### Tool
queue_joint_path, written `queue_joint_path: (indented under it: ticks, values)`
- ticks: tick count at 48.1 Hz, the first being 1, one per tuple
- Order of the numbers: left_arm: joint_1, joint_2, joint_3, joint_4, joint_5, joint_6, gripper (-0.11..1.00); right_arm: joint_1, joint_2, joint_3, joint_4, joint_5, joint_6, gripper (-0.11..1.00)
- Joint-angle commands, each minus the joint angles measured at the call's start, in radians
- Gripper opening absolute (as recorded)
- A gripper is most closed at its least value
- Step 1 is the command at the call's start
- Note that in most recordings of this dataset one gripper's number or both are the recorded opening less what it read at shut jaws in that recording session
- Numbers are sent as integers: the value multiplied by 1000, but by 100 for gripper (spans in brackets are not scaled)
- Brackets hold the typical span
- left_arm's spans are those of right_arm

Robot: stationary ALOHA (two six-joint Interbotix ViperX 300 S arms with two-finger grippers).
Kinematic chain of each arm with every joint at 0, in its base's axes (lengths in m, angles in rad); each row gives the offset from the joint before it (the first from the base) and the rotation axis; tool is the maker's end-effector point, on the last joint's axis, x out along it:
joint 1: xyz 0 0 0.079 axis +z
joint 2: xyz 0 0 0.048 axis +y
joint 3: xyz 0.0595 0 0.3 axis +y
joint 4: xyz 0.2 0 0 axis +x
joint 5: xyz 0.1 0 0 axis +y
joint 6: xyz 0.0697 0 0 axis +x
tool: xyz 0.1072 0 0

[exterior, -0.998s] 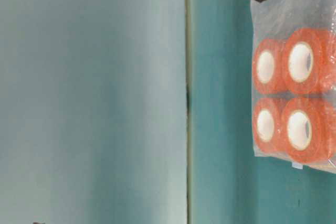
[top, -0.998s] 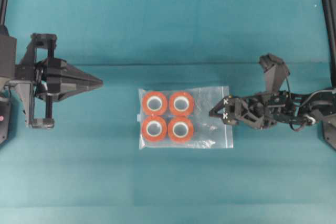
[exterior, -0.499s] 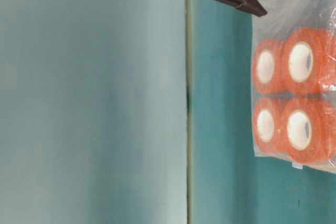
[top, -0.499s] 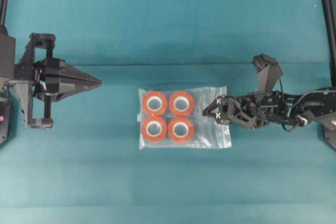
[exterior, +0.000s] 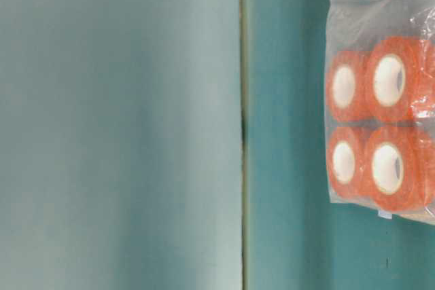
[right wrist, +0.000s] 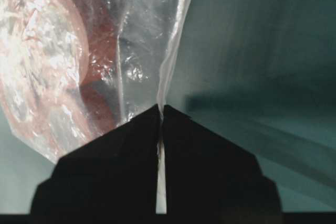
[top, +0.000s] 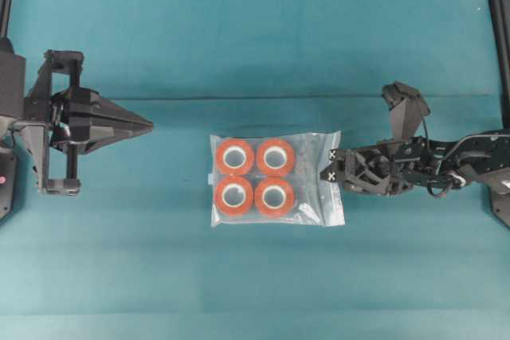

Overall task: Hand over the clear zip bag and make it stand upright.
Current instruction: 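Close the right gripper on the bag's right edge, then lift the bag with the right gripper and swing it upward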

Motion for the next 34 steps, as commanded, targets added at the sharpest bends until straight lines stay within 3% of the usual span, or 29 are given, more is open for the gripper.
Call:
queue_joint_path:
  ticks: [1, 11, 24, 34]
  values:
    - [2, -6, -18, 2, -2, 0, -1, -2, -23, -14, -6, 17, -44, 1]
    - [23, -12, -26, 2, 2, -64, -1, -44, -91, -67, -8, 143, -178, 1]
    - [31, -3, -32, 2, 69, -78, -1, -130, -190, -199, -20, 405, -382, 1]
    - [32, -8, -32, 2, 77, -77, -1, -161, -241, -284, -48, 549, -451, 1]
